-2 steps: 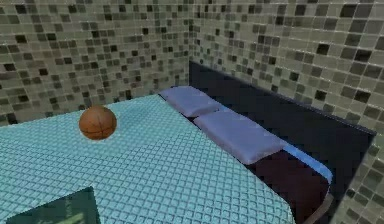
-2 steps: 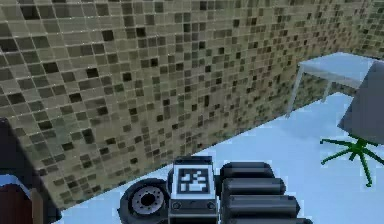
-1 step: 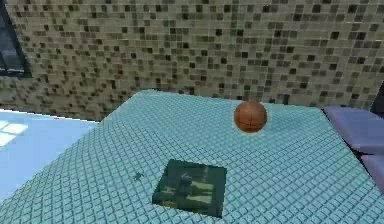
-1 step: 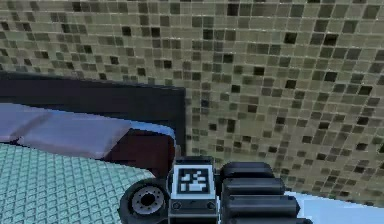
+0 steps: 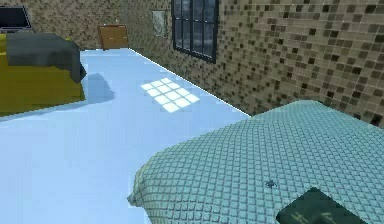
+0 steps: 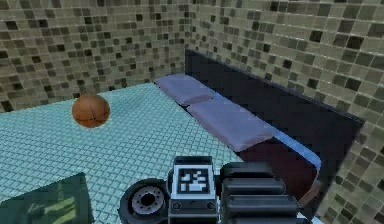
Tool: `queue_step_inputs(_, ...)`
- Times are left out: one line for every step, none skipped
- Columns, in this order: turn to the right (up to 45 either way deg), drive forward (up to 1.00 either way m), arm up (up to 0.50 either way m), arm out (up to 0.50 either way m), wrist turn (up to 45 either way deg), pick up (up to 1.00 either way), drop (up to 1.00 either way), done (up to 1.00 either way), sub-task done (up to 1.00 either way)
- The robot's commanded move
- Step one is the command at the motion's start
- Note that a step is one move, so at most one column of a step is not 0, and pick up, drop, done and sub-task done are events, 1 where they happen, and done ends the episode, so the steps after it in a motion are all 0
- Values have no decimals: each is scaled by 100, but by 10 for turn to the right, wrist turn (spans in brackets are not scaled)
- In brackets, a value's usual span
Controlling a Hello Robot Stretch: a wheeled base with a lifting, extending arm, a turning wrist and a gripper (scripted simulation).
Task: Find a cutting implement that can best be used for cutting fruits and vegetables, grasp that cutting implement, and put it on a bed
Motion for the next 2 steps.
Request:
queue_step_inputs(-150,0,0,0,0,0,0,0,0)
queue_step_inputs(0,0,0,48,0,0,0,0,0)
